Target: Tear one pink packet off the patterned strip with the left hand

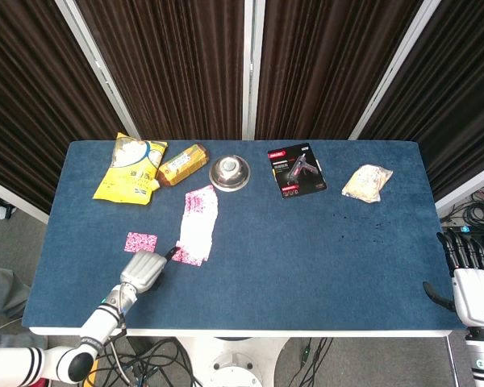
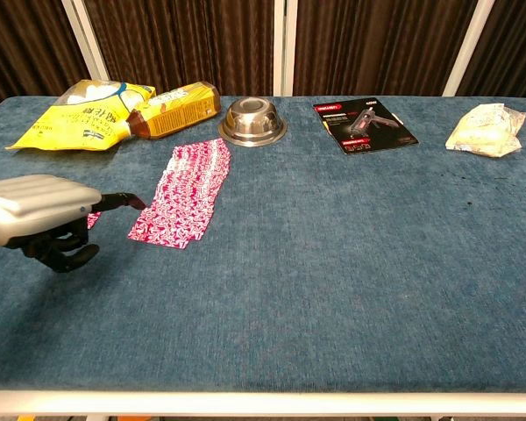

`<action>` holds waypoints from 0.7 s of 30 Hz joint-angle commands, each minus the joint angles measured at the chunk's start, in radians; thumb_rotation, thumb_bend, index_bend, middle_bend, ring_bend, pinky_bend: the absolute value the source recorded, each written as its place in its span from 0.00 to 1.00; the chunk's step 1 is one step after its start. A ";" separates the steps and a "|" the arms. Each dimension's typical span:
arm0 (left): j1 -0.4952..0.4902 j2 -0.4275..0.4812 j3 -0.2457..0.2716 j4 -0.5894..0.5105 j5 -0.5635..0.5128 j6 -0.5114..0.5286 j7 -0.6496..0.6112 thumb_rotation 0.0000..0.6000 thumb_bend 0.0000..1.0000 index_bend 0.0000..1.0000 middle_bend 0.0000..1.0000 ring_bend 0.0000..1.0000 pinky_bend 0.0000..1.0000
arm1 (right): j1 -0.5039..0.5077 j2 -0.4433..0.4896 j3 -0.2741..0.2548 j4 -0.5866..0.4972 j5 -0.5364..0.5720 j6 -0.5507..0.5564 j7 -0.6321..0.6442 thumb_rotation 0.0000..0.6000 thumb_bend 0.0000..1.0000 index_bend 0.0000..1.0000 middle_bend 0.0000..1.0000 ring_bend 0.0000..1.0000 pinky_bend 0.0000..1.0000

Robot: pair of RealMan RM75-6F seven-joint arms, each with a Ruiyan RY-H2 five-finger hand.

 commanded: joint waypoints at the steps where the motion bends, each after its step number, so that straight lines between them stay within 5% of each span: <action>1: -0.015 -0.029 -0.013 0.028 -0.010 -0.016 0.002 1.00 0.55 0.09 0.93 0.95 0.94 | 0.002 -0.004 -0.001 0.004 0.003 -0.007 0.004 1.00 0.15 0.00 0.00 0.00 0.00; 21: -0.055 -0.078 0.015 0.054 -0.127 -0.054 0.087 1.00 0.55 0.09 0.93 0.95 0.94 | 0.001 -0.005 -0.006 0.046 0.009 -0.017 0.051 1.00 0.15 0.00 0.00 0.00 0.00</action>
